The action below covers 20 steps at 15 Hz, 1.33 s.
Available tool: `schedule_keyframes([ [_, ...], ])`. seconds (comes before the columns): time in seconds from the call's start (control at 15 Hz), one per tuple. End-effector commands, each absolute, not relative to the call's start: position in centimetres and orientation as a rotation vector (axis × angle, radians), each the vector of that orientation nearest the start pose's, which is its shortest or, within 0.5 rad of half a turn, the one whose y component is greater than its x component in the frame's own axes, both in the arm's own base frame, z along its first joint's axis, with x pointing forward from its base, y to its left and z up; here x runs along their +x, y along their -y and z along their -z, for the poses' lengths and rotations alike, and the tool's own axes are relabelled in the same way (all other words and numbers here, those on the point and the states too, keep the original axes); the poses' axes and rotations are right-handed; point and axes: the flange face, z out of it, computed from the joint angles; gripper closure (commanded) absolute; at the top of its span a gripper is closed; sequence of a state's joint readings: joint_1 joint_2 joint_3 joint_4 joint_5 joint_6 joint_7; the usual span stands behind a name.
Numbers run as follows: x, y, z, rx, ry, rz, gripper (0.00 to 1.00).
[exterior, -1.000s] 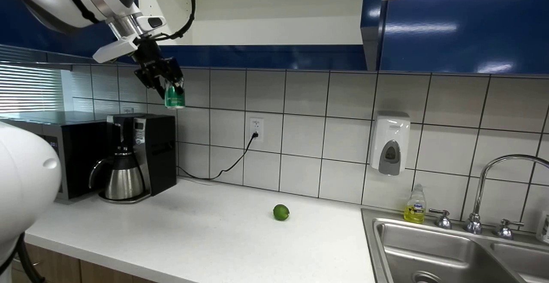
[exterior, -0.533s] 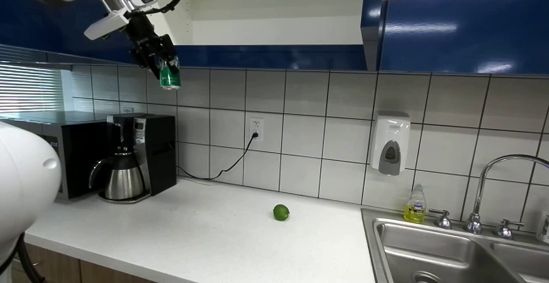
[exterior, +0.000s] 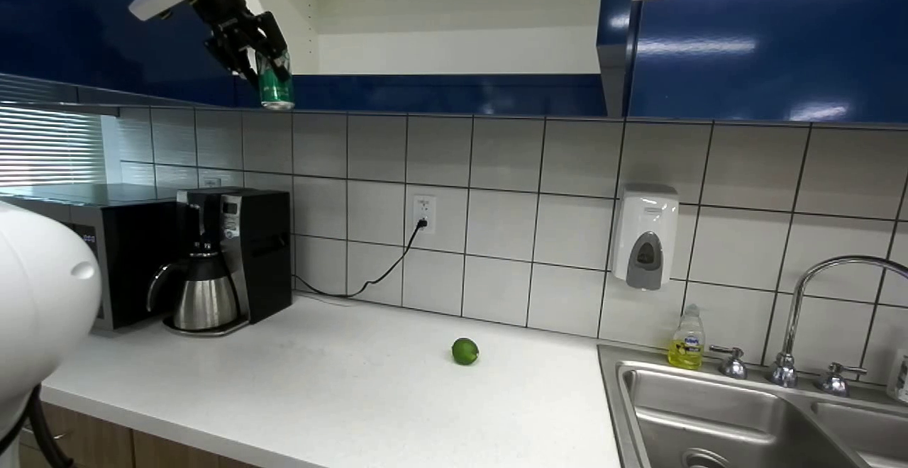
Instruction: Put the green can in the open upper cabinet.
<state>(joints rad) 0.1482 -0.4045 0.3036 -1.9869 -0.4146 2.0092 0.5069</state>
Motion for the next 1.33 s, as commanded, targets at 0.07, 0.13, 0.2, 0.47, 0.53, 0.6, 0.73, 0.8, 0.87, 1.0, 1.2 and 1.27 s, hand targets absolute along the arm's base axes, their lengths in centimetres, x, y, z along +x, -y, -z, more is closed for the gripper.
schedule_keyframes([
  [0.07, 42.3, -21.0, -71.3, -3.275, 0.108, 1.052, 0.61],
  [0.13, 42.4, -21.0, -71.9, -3.268, 0.106, 1.066, 0.61],
  [0.2, 42.6, -21.0, -72.5, -3.262, 0.102, 1.077, 0.61],
  [0.47, 43.6, -20.9, -74.6, -3.245, 0.076, 1.114, 0.61],
  [0.53, 43.8, -20.9, -75.0, -3.244, 0.072, 1.117, 0.61],
  [0.6, 44.1, -20.9, -75.5, -3.24, 0.066, 1.127, 0.61],
  [0.73, 44.5, -21.0, -76.4, -3.23, 0.059, 1.144, 0.61],
  [0.8, 44.7, -21.1, -76.9, -3.226, 0.055, 1.154, 0.61],
  [0.87, 45.0, -21.0, -77.3, -3.224, 0.05, 1.164, 0.61],
  [1.0, 45.6, -20.9, -77.9, -3.22, 0.038, 1.178, 0.61],
  [1.2, 46.7, -20.7, -78.5, -3.209, 0.023, 1.183, 0.61],
  [1.27, 47.2, -20.6, -78.5, -3.206, 0.014, 1.184, 0.61],
])
